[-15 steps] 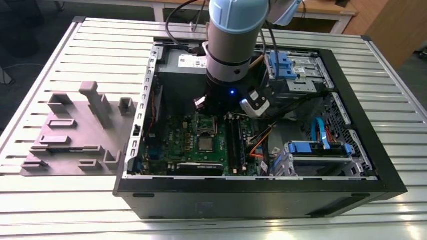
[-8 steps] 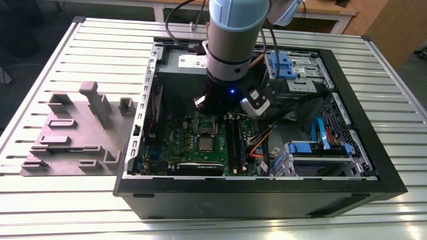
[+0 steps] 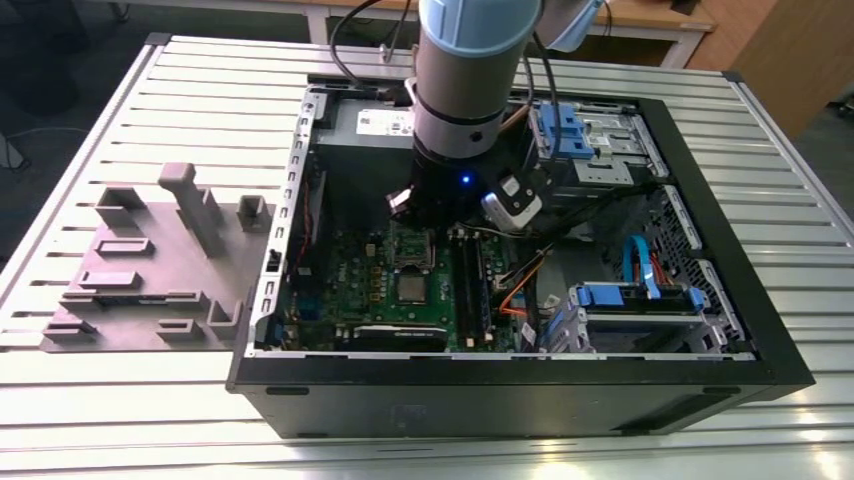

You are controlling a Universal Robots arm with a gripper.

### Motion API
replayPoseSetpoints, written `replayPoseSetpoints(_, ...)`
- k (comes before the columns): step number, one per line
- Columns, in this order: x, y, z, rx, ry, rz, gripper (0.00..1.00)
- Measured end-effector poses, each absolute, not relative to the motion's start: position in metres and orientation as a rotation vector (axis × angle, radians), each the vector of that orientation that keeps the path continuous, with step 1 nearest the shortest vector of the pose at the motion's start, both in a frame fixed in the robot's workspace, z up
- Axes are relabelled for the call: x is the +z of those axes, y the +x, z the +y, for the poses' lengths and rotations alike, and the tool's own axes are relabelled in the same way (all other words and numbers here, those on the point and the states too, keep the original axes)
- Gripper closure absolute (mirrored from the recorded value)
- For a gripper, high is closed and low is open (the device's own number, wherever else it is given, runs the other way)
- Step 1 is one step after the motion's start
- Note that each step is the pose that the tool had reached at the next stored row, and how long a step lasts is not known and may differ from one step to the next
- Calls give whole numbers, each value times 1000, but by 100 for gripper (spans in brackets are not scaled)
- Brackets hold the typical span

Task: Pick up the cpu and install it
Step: 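Close the cpu cover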

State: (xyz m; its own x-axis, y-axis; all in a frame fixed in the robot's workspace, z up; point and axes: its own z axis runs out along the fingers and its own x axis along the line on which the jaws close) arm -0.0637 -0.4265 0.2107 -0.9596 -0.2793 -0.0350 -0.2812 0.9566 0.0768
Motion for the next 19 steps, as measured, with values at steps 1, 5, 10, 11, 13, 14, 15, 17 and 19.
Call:
replayPoseSetpoints(1,211,-64,-427,126,-442,3084,90)
replayPoseSetpoints(5,211,-64,-427,126,-443,3084,90)
replayPoseSetpoints(10,211,-64,-427,126,-479,3079,90)
replayPoseSetpoints(11,211,-64,-427,126,-482,3079,90)
replayPoseSetpoints(13,211,-64,-427,127,-485,3079,90)
replayPoseSetpoints(14,211,-64,-427,127,-485,3079,90)
replayPoseSetpoints(15,211,-64,-427,127,-485,3079,90)
replayPoseSetpoints(17,211,-64,-427,127,-485,3079,90)
replayPoseSetpoints(19,213,-64,-427,127,-486,3079,90)
